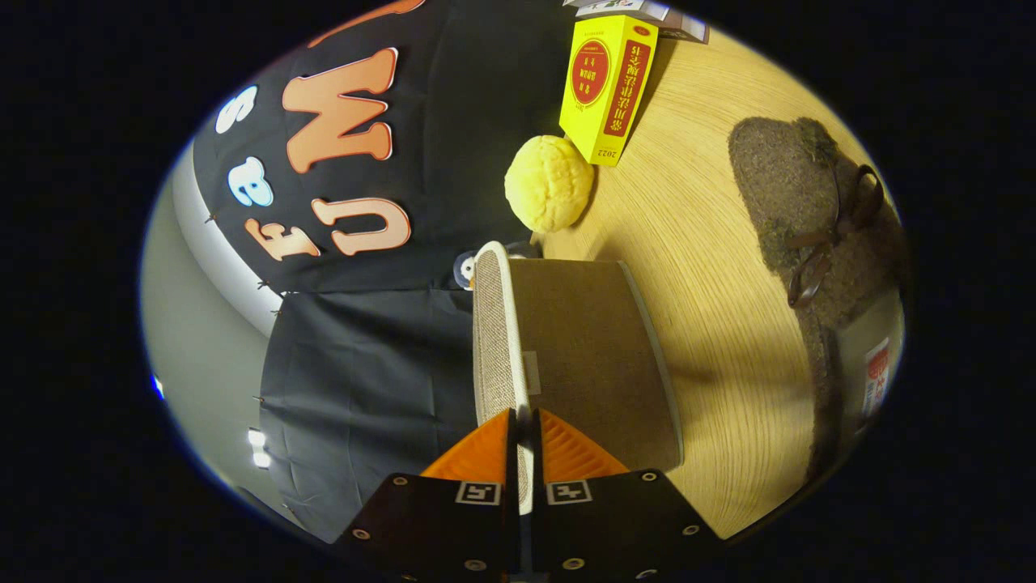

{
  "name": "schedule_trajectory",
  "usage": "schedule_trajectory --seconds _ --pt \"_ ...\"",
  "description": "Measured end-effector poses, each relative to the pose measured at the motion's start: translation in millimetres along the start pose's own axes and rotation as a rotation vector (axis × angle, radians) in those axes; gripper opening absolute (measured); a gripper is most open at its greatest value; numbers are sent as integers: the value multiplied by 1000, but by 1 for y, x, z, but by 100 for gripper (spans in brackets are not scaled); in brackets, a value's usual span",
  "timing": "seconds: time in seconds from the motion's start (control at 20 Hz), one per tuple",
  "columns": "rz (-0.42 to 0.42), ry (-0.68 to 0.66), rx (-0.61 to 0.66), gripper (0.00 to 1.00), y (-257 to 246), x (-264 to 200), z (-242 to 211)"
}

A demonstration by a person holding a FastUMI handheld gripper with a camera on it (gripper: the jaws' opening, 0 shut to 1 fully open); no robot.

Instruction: Open the storage box then place both shoes into the box .Put the left shoe in first, then the right shoe, with the right side of both shoes facing outward in a uniform manner.

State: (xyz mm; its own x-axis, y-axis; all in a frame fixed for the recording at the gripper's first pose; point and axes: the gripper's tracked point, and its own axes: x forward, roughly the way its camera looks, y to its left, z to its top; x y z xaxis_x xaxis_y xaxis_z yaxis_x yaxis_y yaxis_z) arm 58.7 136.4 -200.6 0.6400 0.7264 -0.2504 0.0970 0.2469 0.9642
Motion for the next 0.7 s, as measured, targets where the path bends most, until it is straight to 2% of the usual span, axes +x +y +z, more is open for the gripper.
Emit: schedule_trajectory --seconds 0.1,0.45,0.65,0.7 --pt "-2 -7 -19 0 3 -1 1" --pt "-12 -44 -42 0 19 -5 4" --pt "-9 -91 -106 0 53 -2 5" --pt "-38 -104 -138 0 56 1 5"
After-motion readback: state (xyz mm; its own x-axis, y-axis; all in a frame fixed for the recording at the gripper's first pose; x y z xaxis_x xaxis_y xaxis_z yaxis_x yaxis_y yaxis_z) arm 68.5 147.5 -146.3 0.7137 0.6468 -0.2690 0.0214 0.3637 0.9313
